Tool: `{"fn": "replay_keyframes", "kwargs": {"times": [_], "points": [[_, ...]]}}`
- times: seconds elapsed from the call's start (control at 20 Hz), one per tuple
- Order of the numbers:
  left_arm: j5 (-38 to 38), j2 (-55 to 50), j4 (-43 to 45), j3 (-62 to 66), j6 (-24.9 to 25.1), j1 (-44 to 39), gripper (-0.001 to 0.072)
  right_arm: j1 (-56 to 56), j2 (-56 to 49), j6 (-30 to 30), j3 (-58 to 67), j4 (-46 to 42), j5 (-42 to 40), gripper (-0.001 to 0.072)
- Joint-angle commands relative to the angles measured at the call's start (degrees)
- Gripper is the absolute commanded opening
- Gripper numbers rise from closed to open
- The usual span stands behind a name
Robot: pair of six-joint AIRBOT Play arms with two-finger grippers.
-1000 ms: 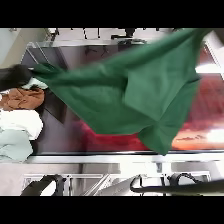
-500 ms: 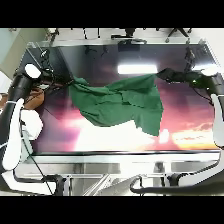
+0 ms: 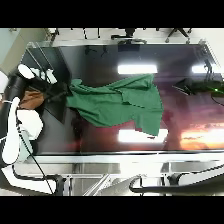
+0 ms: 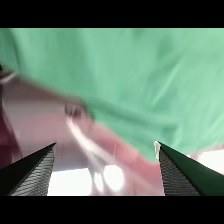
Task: Fold the shirts.
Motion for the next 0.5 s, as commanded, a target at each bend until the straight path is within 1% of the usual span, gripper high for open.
{"fn": "replay_keyframes", "kwargs": {"times": [0.0,0.05,0.2,0.25,0.3,0.45], "points": [[5.46,3.89,-0.26,-16.35,1.31,-4.09,0.0692,-1.55,-0.24,-0.04,-6.64,-4.11,1.44,0.0439],[8.52,4.39,-0.66,-19.50,1.31,-5.79,0.0692,-1.16,-0.87,-0.42,-8.02,-4.09,1.40,0.0439],[19.45,4.37,-8.76,-25.03,1.36,-10.10,0.0692,0.72,-3.54,-0.46,-9.27,-4.11,0.55,0.0439],[23.02,4.37,-9.79,-25.81,1.33,-11.69,0.0692,1.79,-4.48,-0.48,-9.27,-4.13,0.26,0.0439],[25.70,4.37,-10.27,-26.23,1.31,-13.18,0.0691,2.86,-5.40,-0.52,-9.27,-4.13,-0.22,0.0439],[30.32,4.35,-10.19,-26.27,0.92,-15.98,0.0691,6.69,-8.20,-0.92,-9.27,-4.09,-1.64,0.0439]]}}
